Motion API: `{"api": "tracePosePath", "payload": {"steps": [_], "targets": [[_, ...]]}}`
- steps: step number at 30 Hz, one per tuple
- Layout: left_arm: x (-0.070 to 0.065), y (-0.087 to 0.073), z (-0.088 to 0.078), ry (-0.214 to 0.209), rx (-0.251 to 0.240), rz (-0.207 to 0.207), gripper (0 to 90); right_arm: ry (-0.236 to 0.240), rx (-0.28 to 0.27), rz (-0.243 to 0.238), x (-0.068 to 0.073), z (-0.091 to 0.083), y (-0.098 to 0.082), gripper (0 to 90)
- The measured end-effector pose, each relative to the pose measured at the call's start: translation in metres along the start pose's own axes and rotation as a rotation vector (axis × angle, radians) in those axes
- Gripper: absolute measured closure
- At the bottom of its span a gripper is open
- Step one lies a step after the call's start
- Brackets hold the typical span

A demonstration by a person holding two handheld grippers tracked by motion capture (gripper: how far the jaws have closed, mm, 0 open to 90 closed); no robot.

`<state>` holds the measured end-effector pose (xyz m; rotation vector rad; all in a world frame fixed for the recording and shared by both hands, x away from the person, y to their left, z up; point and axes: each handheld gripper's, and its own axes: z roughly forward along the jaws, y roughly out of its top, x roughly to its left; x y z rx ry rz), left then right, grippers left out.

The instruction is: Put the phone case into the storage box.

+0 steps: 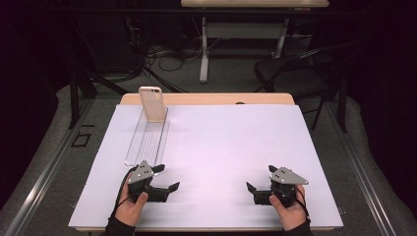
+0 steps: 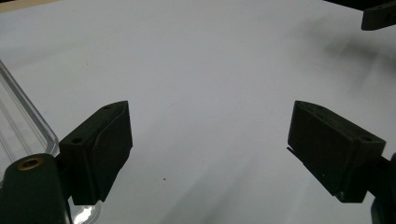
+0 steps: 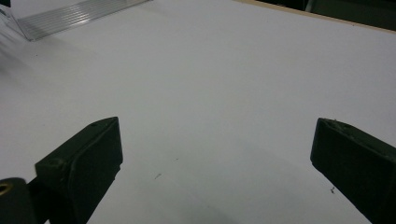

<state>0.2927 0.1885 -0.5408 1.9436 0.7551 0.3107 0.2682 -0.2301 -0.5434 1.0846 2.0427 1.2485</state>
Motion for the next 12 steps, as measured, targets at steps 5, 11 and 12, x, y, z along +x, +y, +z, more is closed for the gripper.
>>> {"api": "tracePosePath", "payload": {"steps": [5,11,12], "targets": [[-0.0006,0.0001,0.0006,-0.005,-0.001,-0.001,14.3,-0.001,0.002,0.0,-0.0004,0.0,-0.0001,2.1],[-0.0008,0.0,0.0014,-0.009,0.002,-0.004,14.3,-0.002,-0.004,0.009,-0.0011,0.0015,-0.0008,2.1],[-0.0009,0.0,0.0015,-0.009,0.003,-0.004,14.3,-0.002,-0.005,0.009,-0.0011,0.0017,-0.0009,2.1]]}}
